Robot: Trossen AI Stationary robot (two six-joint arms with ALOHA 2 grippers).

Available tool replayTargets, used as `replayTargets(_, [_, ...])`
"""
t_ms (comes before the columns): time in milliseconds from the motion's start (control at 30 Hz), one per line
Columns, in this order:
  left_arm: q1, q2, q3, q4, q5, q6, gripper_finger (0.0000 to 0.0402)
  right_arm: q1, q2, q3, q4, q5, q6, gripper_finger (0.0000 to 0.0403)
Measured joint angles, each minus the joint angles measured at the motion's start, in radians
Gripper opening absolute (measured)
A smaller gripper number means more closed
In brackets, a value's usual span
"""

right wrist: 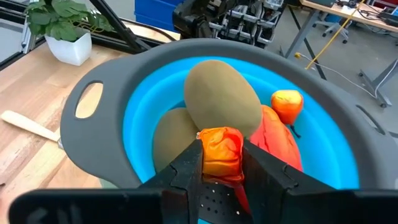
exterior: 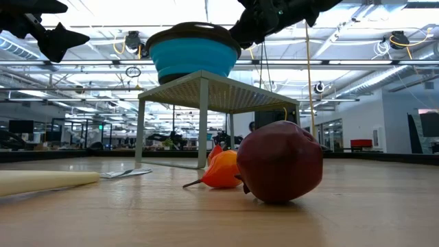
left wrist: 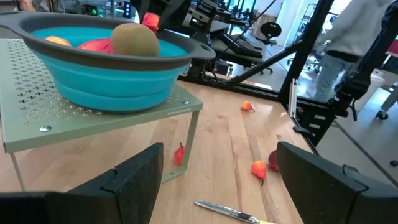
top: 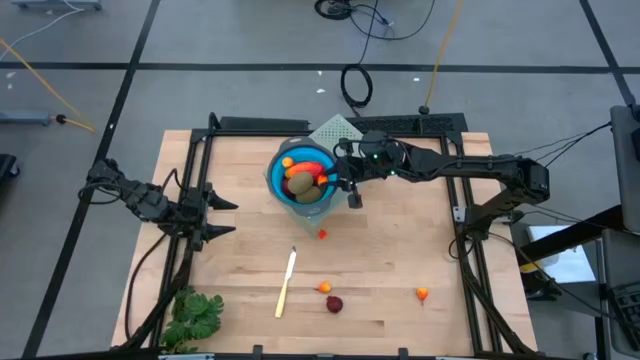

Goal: Pick & Place Fruit
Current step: Put the peach into the blue strainer bowl

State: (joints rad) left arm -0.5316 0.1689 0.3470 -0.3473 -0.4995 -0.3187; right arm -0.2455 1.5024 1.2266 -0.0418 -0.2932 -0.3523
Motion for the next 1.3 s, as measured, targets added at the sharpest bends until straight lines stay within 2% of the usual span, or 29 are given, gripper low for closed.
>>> replayTargets(133, [0.000,0.000,0.000,0.000,0.000,0.000,0.0312,0.000,0.000,0.000,0.010,0.000,0.000,0.0095])
replayTargets(433, [0.000,0.000,0.000,0.000,0.000,0.002,0.0312,-0.002,0.000,0.000,0.016,0.002,0.027,0.0167])
replayTargets(600, [0.000,0.000,0.000,0.000,0.000,0.002,0.0312,0.002,-0.021,-0.001,0.028,0.007,-0.005,0.0174])
replayTargets(833, [0.000,0.000,0.000,0.000,0.000,0.030,0.0312,0.057,-0.116,-0.001,-0.004,0.033,-0.016,0.0135])
replayTargets(1067, [0.000,0.000,0.000,0.000,0.000,0.029,0.0312,0.149,-0.213,-0.001,-0.149,0.184,-0.028,0.0057])
replayTargets(1200, [0.000,0.000,0.000,0.000,0.000,0.029,0.0312,0.194,-0.253,-0.001,-0.212,0.193,-0.016,0.0010])
replayTargets(1300, [0.000,0.000,0.000,0.000,0.000,0.029,0.0312,0.222,-0.274,-0.002,-0.255,0.192,0.015,0.0007])
